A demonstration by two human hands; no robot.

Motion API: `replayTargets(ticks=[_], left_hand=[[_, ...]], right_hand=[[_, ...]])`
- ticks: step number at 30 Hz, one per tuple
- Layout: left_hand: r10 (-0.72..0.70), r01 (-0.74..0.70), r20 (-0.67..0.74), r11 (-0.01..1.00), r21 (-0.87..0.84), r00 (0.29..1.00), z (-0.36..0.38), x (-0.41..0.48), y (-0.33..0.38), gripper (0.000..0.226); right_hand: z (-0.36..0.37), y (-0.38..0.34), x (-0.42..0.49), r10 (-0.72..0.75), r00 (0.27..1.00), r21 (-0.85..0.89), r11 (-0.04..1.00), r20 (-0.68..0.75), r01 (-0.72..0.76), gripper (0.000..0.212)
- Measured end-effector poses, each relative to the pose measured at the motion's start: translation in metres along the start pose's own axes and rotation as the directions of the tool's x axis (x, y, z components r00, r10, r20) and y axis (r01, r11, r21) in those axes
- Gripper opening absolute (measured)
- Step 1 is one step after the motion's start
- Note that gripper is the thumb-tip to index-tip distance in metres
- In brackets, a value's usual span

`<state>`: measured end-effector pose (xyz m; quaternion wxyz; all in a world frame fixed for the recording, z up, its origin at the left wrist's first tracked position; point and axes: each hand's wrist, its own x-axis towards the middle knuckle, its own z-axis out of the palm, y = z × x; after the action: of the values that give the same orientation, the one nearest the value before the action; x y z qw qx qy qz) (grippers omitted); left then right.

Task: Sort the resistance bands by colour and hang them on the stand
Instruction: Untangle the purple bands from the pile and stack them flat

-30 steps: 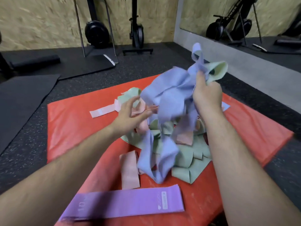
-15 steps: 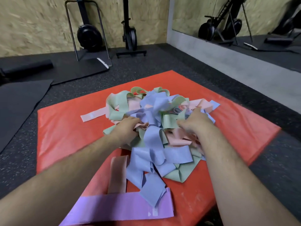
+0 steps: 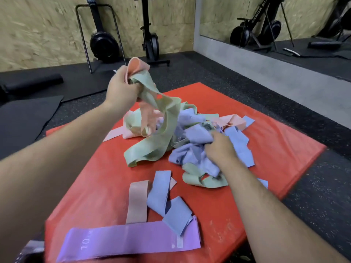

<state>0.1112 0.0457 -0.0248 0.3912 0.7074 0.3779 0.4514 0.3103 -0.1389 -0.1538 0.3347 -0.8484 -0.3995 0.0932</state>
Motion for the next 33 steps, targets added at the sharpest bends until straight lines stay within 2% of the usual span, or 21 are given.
replayTargets(ticks=[2,4,6,7,8,9,10,11,12,13,15,16,18,19,22,24,26,29,31,33], left_hand=[[0.006,-0.007,0.004,0.996,0.090,1.000,-0.011,-0.004,-0.011,0.037],[-0.012,0.008,0.027,0.988,0.156,1.000,-0.010,-0.018,-0.025,0.039],[-0.056,0.006,0.176,0.963,0.269,0.983,0.003,-0.046,-0.042,0.046],[-0.102,-0.013,0.318,0.940,0.342,0.943,0.011,-0.064,-0.053,0.050],[-0.177,-0.058,0.466,0.893,0.447,0.867,0.018,-0.083,-0.066,0.056],[-0.262,-0.139,0.576,0.818,0.558,0.774,0.025,-0.098,-0.080,0.071],[-0.360,-0.214,0.630,0.729,0.650,0.689,0.030,-0.112,-0.092,0.091],[-0.425,-0.264,0.638,0.659,0.704,0.642,0.034,-0.125,-0.100,0.101],[-0.447,-0.300,0.629,0.608,0.735,0.636,0.037,-0.135,-0.104,0.103],[-0.419,-0.336,0.634,0.590,0.734,0.650,0.039,-0.142,-0.104,0.100],[-0.350,-0.381,0.645,0.582,0.718,0.679,0.041,-0.147,-0.099,0.086],[-0.348,-0.398,0.648,0.568,0.721,0.678,0.041,-0.148,-0.096,0.080],[-0.368,-0.416,0.646,0.536,0.735,0.669,0.041,-0.145,-0.092,0.076],[-0.364,-0.428,0.652,0.529,0.733,0.665,0.042,-0.145,-0.091,0.077],[-0.316,-0.421,0.680,0.595,0.685,0.662,0.044,-0.148,-0.088,0.070],[-0.288,-0.376,0.688,0.667,0.644,0.666,0.043,-0.148,-0.087,0.065],[-0.279,-0.341,0.683,0.703,0.624,0.676,0.041,-0.146,-0.083,0.063],[-0.314,-0.328,0.654,0.669,0.667,0.688,0.036,-0.148,-0.075,0.068],[-0.310,-0.348,0.648,0.644,0.681,0.695,0.034,-0.156,-0.069,0.068],[-0.277,-0.364,0.666,0.662,0.655,0.693,0.030,-0.167,-0.067,0.074]], right_hand=[[-0.018,-0.007,0.002,0.106,0.985,0.210,0.975,-0.136,-0.076,0.032],[-0.034,-0.018,0.006,0.183,0.956,0.385,0.919,-0.227,-0.084,0.035],[-0.044,-0.031,0.014,0.250,0.922,0.519,0.852,-0.295,-0.065,0.028],[-0.046,-0.036,0.019,0.276,0.905,0.584,0.811,-0.324,-0.038,0.024],[-0.049,-0.042,0.021,0.293,0.892,0.644,0.765,-0.345,-0.003,0.021],[-0.051,-0.047,0.023,0.299,0.892,0.670,0.742,-0.340,0.007,0.022],[-0.053,-0.051,0.023,0.280,0.909,0.649,0.761,-0.310,-0.013,0.024],[-0.056,-0.054,0.020,0.228,0.947,0.562,0.824,-0.225,-0.066,0.027],[-0.058,-0.056,0.015,0.174,0.982,0.421,0.898,-0.075,-0.127,0.033],[-0.058,-0.057,0.008,0.143,0.985,0.257,0.952,0.101,-0.165,0.041],[-0.056,-0.054,-0.006,0.202,0.891,-0.022,0.977,0.407,-0.211,0.053],[-0.054,-0.051,-0.011,0.256,0.833,-0.122,0.967,0.490,-0.226,0.056],[-0.051,-0.043,-0.014,0.348,0.775,-0.219,0.937,0.527,-0.272,0.054],[-0.054,-0.040,-0.014,0.381,0.765,-0.202,0.925,0.520,-0.323,0.051],[-0.065,-0.035,-0.014,0.418,0.728,-0.156,0.902,0.544,-0.402,0.045],[-0.070,-0.038,-0.021,0.385,0.709,-0.250,0.923,0.591,-0.292,0.034],[-0.067,-0.044,-0.035,0.322,0.661,-0.306,0.941,0.678,-0.145,0.032],[-0.056,-0.057,-0.061,0.223,0.590,-0.257,0.966,0.776,-0.027,0.028],[-0.047,-0.061,-0.074,0.155,0.581,-0.225,0.973,0.799,0.049,0.021],[-0.042,-0.062,-0.083,0.117,0.576,-0.222,0.968,0.809,0.117,0.026]])
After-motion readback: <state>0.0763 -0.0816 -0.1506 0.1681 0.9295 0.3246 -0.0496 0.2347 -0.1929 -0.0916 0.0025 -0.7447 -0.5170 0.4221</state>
